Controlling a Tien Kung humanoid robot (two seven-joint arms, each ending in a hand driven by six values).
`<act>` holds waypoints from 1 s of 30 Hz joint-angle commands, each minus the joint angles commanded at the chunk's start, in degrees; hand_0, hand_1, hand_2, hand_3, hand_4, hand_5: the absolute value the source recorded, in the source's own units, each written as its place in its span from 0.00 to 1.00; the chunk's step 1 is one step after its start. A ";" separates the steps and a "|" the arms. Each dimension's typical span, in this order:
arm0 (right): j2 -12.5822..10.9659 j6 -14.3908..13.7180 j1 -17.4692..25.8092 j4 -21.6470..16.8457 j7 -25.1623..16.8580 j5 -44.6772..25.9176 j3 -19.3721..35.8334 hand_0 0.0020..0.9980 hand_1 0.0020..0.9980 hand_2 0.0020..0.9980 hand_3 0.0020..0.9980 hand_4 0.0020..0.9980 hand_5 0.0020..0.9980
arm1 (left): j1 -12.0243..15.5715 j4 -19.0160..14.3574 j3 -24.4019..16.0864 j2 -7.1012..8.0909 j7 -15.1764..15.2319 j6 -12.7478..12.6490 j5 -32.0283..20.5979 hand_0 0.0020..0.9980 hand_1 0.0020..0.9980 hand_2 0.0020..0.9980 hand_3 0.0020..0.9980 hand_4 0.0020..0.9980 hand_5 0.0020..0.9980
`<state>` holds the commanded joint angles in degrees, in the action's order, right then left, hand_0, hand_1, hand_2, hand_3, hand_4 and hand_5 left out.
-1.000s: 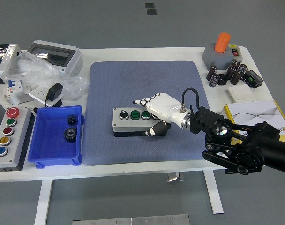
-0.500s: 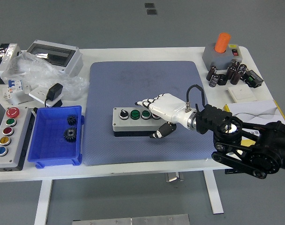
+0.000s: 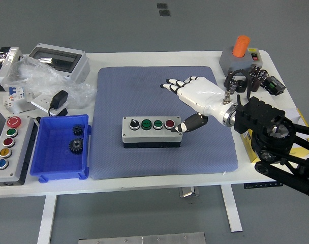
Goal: Pick up the button,place it on the desk,press the button,press the button
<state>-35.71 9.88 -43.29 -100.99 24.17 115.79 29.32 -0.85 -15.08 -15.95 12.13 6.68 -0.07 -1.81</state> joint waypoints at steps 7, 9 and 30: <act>-1.78 11.59 0.16 -0.94 11.27 -8.75 2.54 0.62 0.49 0.36 1.00 0.63 0.22 | -0.07 -0.02 -0.10 -0.05 -0.40 0.19 0.00 0.64 0.66 0.61 0.59 0.54 0.14; -1.99 13.97 -0.04 -0.94 12.80 -11.23 2.71 0.62 0.49 0.36 1.00 0.63 0.22 | -0.06 -0.03 -0.15 -0.04 -0.53 0.20 0.01 0.64 0.66 0.61 0.59 0.54 0.14; 2.31 9.31 -1.21 -0.94 9.45 -26.61 -0.12 0.40 0.39 0.28 1.00 0.33 0.01 | -0.12 -0.06 -0.96 -0.08 -1.39 0.20 0.64 0.64 0.66 0.60 0.58 0.53 0.13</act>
<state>-33.40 19.20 -44.50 -101.93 33.63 89.19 29.20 -0.97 -15.14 -16.91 12.05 5.29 0.13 -1.17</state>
